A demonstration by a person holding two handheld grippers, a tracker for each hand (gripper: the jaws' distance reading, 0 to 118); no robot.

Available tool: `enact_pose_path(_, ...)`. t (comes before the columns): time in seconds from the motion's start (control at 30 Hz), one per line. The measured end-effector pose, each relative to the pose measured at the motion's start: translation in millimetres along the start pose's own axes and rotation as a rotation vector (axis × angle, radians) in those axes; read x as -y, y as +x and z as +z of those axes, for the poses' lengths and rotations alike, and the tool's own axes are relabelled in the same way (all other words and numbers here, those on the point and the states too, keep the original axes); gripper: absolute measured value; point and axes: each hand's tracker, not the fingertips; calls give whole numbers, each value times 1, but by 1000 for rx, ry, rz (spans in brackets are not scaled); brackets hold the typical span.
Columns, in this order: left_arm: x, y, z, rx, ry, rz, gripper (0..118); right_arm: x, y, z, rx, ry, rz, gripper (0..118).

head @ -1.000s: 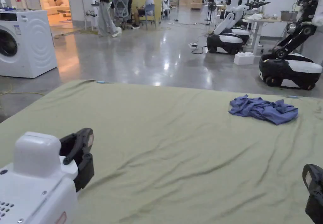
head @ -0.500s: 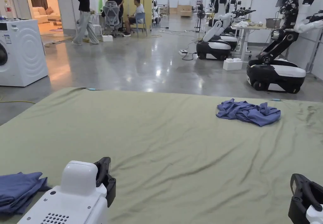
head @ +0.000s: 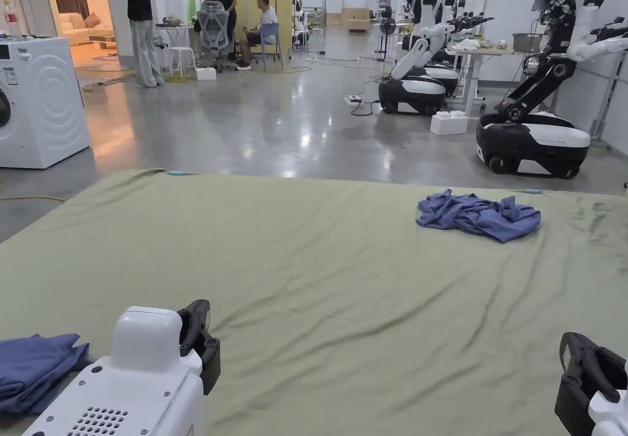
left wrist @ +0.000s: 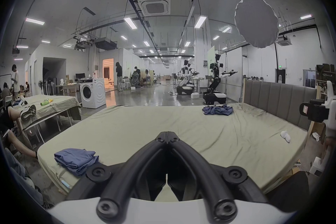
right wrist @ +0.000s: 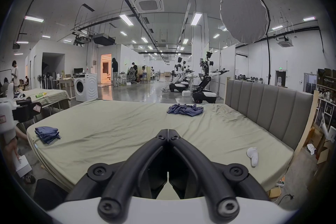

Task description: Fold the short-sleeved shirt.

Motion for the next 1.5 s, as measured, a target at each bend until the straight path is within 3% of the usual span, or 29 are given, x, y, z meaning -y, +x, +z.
enact_pose_path(0.37, -5, 1, -1, 3, 10, 9, 0, 0, 3, -1, -4, -8, -19, 2)
enact_pose_path(0.4, -4, 0, -1, 1, 13, 15, 8, -1, 3, -1, -3, -5, -19, 2)
enact_pose_path(0.43, -4, 1, 0, -21, 24, 18, 8, -2, 3, 0, -4, -5, -19, 2)
enact_pose_path(0.47, -5, 1, 0, -28, 22, 24, 18, -3, 3, 0, -8, -6, -18, 3)
enact_pose_path(0.5, -7, -2, -2, 10, 20, 52, 44, -4, 3, -1, 6, -7, -9, 12)
enact_pose_path(0.53, -7, -6, -6, 54, 5, 71, 85, -6, 4, -2, 49, -14, 9, 48)
enact_pose_path(0.57, -9, -6, -8, 33, 0, 51, 106, -7, 6, -7, 54, -57, 7, 99)
enact_pose_path(0.6, -8, -1, -8, -27, -21, 0, 111, -7, 8, -14, 71, -112, -11, 118)
enact_pose_path(0.63, -8, 4, -8, -92, -6, -52, 111, -9, 11, -13, 101, -30, -46, 118)
enact_pose_path(0.67, -7, 6, -6, -101, 12, -85, 111, -8, 11, -18, 111, -79, -60, 118)
enact_pose_path(0.73, -6, 5, -1, -13, 51, -58, 111, -4, 18, -12, 100, -59, -102, 118)
enact_pose_path(0.87, -7, 6, 2, 2, 60, -25, 111, -1, 20, -10, 63, -54, -84, 118)
enact_pose_path(0.97, -10, -4, 1, 143, 80, 87, 111, -1, 17, -7, 91, -29, -49, 118)
enact_pose_path(1.23, -18, 8, 1, 55, 76, 35, 111, -7, 16, -9, 72, -12, -57, 118)
enact_pose_path(1.5, -25, 1, 1, 48, 87, 95, 111, -9, 14, -9, 53, -10, -69, 118)
